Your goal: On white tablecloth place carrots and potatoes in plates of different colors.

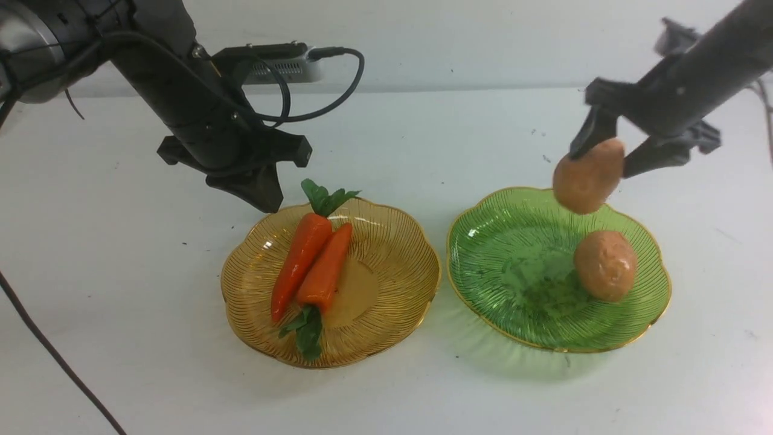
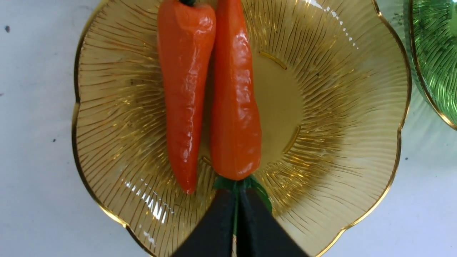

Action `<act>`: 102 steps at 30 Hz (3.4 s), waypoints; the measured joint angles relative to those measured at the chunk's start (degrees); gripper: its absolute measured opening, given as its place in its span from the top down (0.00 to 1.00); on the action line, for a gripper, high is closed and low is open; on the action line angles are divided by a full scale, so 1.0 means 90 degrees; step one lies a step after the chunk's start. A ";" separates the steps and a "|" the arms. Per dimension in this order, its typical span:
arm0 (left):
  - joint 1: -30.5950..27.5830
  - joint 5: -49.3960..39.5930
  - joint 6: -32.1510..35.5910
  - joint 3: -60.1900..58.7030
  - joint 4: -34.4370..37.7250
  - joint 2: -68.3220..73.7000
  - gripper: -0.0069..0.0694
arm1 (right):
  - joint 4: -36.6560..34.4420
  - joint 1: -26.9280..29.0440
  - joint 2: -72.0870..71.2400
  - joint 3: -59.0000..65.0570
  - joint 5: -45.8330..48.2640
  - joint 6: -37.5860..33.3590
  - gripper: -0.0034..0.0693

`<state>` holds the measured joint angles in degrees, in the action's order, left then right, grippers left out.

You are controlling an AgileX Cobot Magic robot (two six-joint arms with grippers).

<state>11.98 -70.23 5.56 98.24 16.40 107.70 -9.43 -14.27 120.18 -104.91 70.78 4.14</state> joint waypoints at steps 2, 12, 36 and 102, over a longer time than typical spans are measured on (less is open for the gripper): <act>0.0000 -0.0005 0.0000 0.0000 0.0000 0.0000 0.91 | 0.0162 -0.0049 -0.0006 0.0000 0.0000 0.0047 0.13; 0.0000 -0.0005 0.0000 0.0000 0.0000 0.0000 0.90 | 0.0373 -0.0100 -0.1318 0.0768 -0.0014 -0.0023 0.39; 0.0000 -0.0005 0.0000 0.0000 0.0000 0.0000 0.90 | 0.1356 -0.0100 -1.0659 0.9039 -0.5655 0.0116 0.97; 0.0000 0.0242 0.0019 -0.4360 -0.0856 -0.7218 0.90 | 0.1187 0.1420 -1.3411 1.1814 -0.5352 0.0123 0.97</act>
<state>11.98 -68.06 5.73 59.00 8.70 42.74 1.25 -1.49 -0.52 1.42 22.60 5.25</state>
